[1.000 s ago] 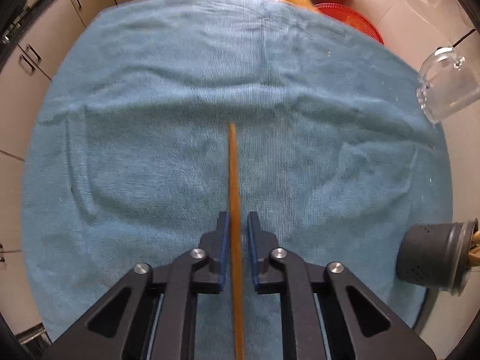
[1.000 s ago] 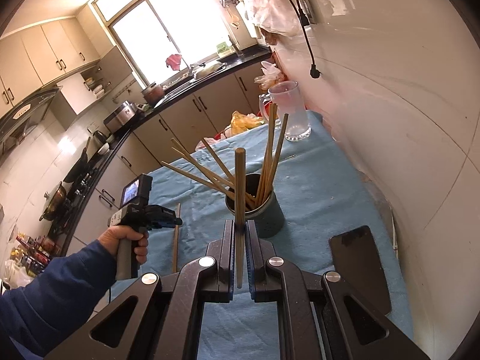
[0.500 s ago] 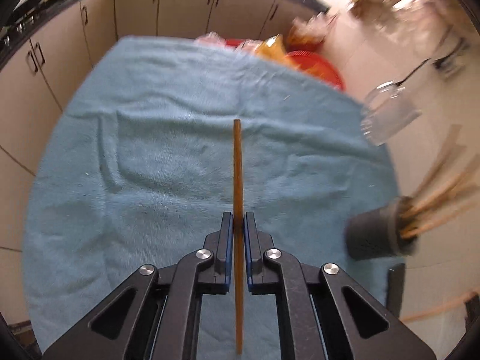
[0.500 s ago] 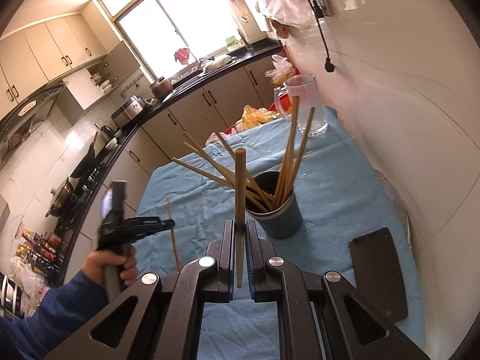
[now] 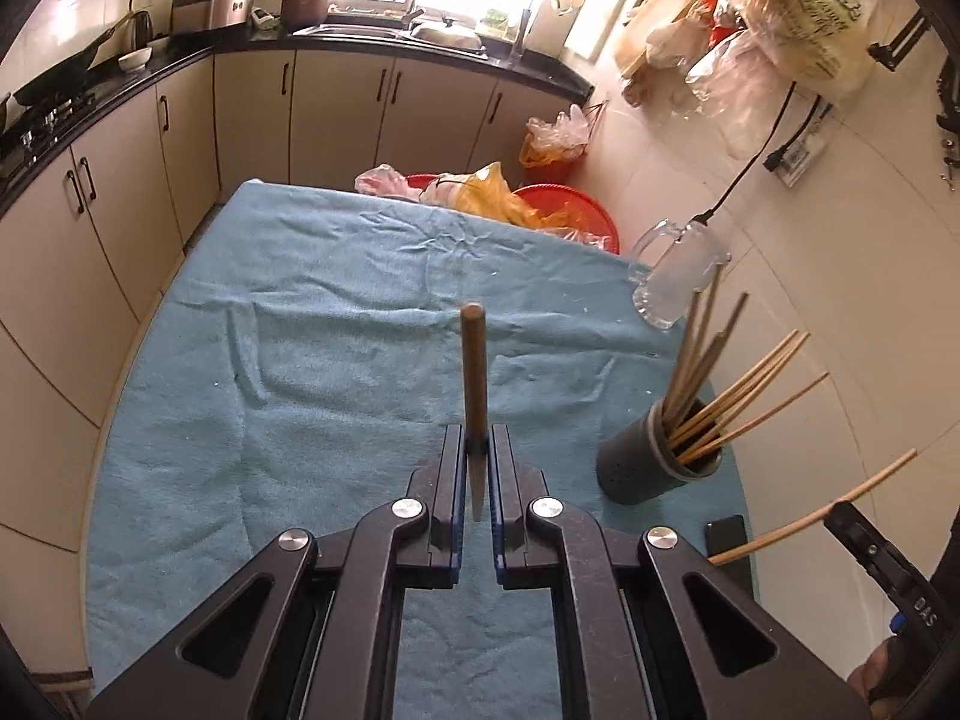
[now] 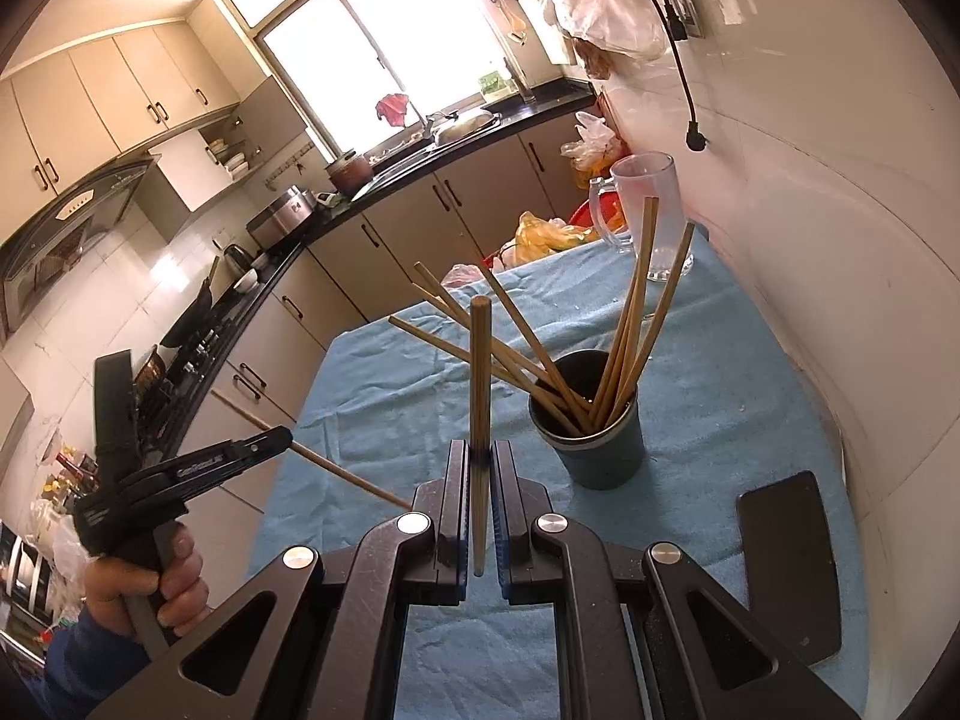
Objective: Organize utensils
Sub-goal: 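Lift the held chopsticks upright and carry both toward the holder cup, then lower both chopsticks into the holder cup and push them down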
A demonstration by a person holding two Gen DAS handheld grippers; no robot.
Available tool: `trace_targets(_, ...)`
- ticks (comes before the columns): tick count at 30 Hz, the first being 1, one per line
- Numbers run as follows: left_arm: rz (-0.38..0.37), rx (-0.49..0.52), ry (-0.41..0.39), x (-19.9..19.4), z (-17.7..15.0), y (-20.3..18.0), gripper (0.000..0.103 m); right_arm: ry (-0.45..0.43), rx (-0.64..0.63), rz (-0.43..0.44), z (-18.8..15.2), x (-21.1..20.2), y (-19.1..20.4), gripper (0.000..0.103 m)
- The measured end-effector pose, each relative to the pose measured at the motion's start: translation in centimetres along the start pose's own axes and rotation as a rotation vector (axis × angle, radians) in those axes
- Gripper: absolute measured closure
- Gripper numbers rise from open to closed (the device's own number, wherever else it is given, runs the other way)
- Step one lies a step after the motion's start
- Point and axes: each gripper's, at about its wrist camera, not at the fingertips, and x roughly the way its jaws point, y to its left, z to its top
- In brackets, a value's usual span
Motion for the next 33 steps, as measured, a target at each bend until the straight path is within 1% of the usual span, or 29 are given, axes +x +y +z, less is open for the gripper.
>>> trace_targets(4, -0.006, 0.019, -0.024, -1.2, 0.4, -0.8, 0.097, -0.013, 0.001, 0.003, 0.2, -0.3, -0.1, 0.096)
trace_targets(12, -0.04, 0.088, -0.074, -3.3, 1.4, -3.9, 0.097, -0.051, 0.028, -0.009, 0.8, -1.8, -1.2, 0.096)
trace_targets(22, -0.136, 0.172, -0.132, -5.9, 3.3, -9.6, 0.097, -0.156, 0.082, -0.049, 3.3, -5.1, -4.2, 0.096)
trace_targets(28, -0.173, 0.213, -0.148, -6.4, 4.0, -12.8, 0.097, -0.2, 0.104, -0.06, 5.1, -6.2, -5.4, 0.096)
trace_targets(33, -0.175, 0.258, -0.151, -5.1, 3.9, -15.2, 0.097, -0.235, 0.086, -0.074, 6.5, -6.0, -5.6, 0.096)
